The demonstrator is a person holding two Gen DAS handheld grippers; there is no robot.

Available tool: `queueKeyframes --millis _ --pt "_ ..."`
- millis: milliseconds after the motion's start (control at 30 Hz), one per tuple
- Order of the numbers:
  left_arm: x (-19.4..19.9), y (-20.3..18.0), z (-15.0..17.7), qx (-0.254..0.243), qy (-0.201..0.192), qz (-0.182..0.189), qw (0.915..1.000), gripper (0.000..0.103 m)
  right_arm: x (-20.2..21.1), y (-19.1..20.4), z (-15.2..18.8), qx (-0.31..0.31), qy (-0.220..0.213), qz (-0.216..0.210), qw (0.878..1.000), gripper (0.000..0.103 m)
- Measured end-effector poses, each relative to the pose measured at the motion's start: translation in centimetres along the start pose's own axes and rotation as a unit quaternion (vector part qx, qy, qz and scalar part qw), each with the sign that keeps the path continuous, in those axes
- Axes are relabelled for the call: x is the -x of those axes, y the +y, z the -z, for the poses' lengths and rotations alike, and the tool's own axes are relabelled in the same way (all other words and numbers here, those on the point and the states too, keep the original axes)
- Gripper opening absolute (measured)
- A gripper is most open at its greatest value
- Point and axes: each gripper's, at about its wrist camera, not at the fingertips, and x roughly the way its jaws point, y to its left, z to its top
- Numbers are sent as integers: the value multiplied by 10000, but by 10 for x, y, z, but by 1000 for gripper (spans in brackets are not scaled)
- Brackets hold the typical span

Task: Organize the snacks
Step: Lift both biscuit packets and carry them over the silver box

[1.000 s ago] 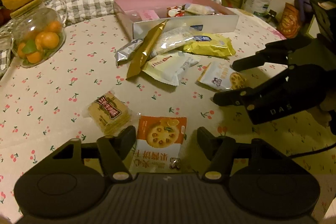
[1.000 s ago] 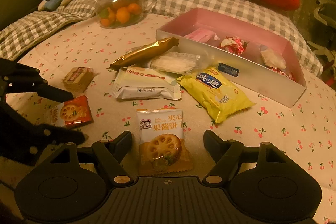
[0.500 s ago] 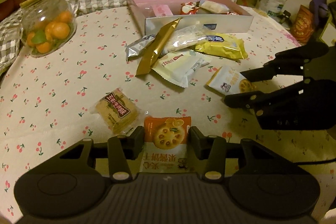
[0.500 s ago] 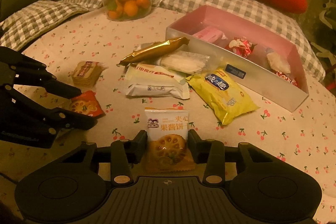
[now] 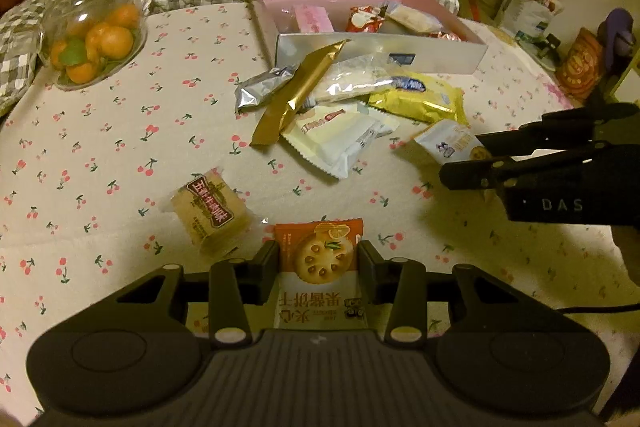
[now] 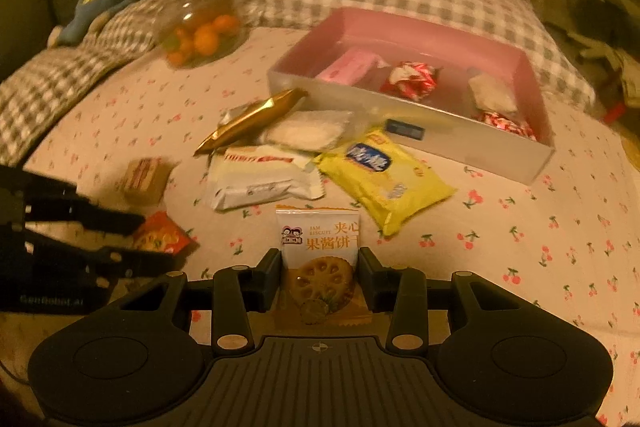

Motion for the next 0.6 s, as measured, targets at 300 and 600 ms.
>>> queueKeyframes --millis 300,600 --pt "8 -7 -10 147 -111 161 9997 39 16 -1 -9 -2 -172 73 9998 39" --pt "13 -14 -23 311 -261 250 9989 39 29 -9 -22 -325 -206 46 9992 39"
